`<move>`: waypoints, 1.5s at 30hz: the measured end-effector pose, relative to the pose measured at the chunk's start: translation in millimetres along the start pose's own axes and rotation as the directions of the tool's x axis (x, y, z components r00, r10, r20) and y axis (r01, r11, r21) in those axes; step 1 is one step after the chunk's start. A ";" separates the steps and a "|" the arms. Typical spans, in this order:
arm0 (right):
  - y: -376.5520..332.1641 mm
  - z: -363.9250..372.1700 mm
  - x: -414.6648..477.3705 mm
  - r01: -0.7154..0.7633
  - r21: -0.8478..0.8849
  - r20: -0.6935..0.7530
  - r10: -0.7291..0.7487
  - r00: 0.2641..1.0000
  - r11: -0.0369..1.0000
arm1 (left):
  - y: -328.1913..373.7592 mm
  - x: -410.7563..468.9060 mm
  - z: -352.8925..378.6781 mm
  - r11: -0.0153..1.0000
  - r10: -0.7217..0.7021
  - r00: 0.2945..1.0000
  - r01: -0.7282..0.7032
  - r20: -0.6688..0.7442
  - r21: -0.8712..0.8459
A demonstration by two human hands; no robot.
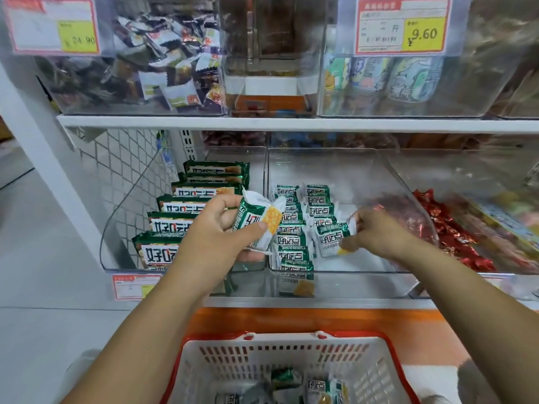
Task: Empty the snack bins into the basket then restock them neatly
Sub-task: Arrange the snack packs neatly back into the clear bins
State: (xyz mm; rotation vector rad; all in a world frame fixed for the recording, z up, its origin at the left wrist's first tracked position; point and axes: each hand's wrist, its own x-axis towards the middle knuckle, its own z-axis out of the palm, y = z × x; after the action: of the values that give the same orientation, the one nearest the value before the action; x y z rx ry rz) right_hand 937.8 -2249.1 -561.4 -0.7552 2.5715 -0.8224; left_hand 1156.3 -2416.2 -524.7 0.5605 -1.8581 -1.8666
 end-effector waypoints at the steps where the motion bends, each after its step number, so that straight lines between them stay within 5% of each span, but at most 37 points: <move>1: 0.7 4.2 3.4 -0.017 -0.046 0.022 0.018 1.000 0.999 | 0.3 0.1 -0.6 1.000 0.000 1.000 0.000 -0.006 0.001; 5: 2.3 19.5 10.9 -0.042 -0.069 0.134 0.050 0.990 0.997 | -0.3 0.8 -1.5 1.000 -0.013 1.000 0.013 -0.012 -0.007; 13: -6.0 9.0 5.8 0.055 -0.319 0.096 -0.025 0.995 0.946 | 0.3 -2.6 -0.7 0.997 -0.017 1.000 0.016 0.016 0.071; 16: -29.7 -9.1 -19.1 0.157 -0.013 -0.027 -0.157 0.987 0.987 | -1.1 -3.4 4.1 0.985 -0.033 0.999 0.027 0.031 0.170; 19: -63.1 -12.7 -65.6 0.170 0.502 0.144 -0.275 0.951 0.848 | -0.7 -5.6 12.6 0.966 -0.038 0.998 0.025 0.046 0.258; 24: -70.4 -1.8 -86.8 0.198 0.590 0.130 -0.334 0.934 0.783 | -0.6 -14.1 23.7 0.950 0.013 0.996 -0.041 0.093 0.310; 30: -24.6 -26.2 -49.3 0.151 0.396 -0.083 -0.128 0.988 0.906 | -9.5 -12.4 5.7 0.733 0.239 0.971 -0.179 -0.002 0.656; 34: 1.6 -13.1 -27.2 0.073 0.054 0.067 -0.077 0.995 0.996 | -25.8 -7.9 0.4 0.658 0.124 0.990 -0.131 0.064 0.742; 38: 4.3 2.5 -13.4 0.062 -0.012 0.159 -0.059 0.986 0.998 | -39.3 -5.8 1.8 0.555 0.064 0.989 -0.147 0.134 0.819; 45: 5.8 12.6 -2.4 0.121 -0.273 0.211 -0.063 0.975 0.954 | -41.1 -4.4 2.6 0.572 0.097 0.986 -0.169 0.138 0.803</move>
State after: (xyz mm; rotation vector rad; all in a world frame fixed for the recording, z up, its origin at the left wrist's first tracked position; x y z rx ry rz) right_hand 943.3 -2249.2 -574.3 -0.9948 2.5133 -0.3781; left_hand 1157.3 -2411.7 -565.9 0.5936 -2.6993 -0.8221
